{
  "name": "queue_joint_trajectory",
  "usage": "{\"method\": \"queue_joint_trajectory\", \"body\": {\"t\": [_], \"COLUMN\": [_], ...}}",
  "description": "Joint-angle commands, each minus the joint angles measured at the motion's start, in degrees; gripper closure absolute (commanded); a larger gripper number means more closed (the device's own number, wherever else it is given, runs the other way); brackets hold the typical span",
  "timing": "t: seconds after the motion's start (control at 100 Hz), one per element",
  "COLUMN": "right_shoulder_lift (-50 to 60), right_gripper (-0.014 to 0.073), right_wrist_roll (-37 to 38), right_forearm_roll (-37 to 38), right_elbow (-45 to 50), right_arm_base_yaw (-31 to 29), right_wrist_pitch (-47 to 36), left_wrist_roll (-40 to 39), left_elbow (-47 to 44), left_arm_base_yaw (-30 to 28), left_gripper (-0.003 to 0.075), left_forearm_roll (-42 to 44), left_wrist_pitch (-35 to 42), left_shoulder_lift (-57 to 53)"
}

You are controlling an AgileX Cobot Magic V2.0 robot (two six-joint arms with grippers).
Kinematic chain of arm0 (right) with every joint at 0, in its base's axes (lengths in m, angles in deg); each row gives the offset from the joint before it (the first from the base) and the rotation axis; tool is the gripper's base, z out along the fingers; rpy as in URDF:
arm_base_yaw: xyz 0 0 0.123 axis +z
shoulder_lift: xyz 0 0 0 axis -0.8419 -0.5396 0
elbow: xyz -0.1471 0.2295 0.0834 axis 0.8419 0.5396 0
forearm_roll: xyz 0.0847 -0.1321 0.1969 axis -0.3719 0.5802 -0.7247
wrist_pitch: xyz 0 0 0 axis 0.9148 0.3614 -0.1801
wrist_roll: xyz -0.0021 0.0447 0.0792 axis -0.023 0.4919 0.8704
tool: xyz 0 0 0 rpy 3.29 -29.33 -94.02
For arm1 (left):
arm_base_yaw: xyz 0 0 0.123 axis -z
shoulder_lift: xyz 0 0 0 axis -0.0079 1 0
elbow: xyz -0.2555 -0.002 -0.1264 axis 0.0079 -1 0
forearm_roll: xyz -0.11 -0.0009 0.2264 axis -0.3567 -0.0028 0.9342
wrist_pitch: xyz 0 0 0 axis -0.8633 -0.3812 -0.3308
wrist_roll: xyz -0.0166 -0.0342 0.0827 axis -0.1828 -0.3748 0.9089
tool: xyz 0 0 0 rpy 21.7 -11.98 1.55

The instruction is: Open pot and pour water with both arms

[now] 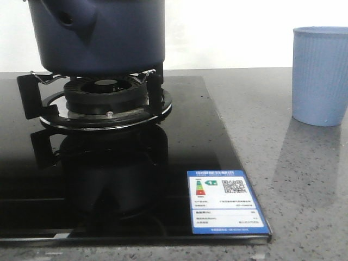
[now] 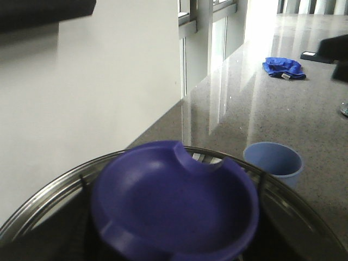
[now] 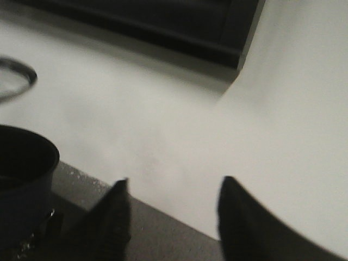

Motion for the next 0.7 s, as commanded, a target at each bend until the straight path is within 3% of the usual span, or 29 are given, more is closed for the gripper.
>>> {"method": "queue_joint_trajectory", "body": {"t": [0.0,0.25,0.69], "right_shoulder_lift": [4.0,9.6,10.0], "right_gripper": [0.0664,0.0662,0.0662], "right_wrist_roll": [0.7,0.7,0.7], "right_forearm_roll": [-0.7,-0.4,-0.2], "right_elbow": [-1.5,-1.5,-1.5], "right_arm_base_yaw": [-0.2,-0.2,-0.2], "right_wrist_pitch": [-2.5,0.7,3.9], "left_wrist_roll": [0.0,2.6,2.6], "left_elbow": [1.9,1.9,1.9], "left_arm_base_yaw": [2.1,3.7,0.7], "left_gripper": [0.0489,0.0489,0.0489], "left_forearm_roll": [-5.7,-5.0,-0.9], "left_wrist_pitch": [0.0,2.2,2.1], "left_shoulder_lift": [0.1,4.2,5.0]}}
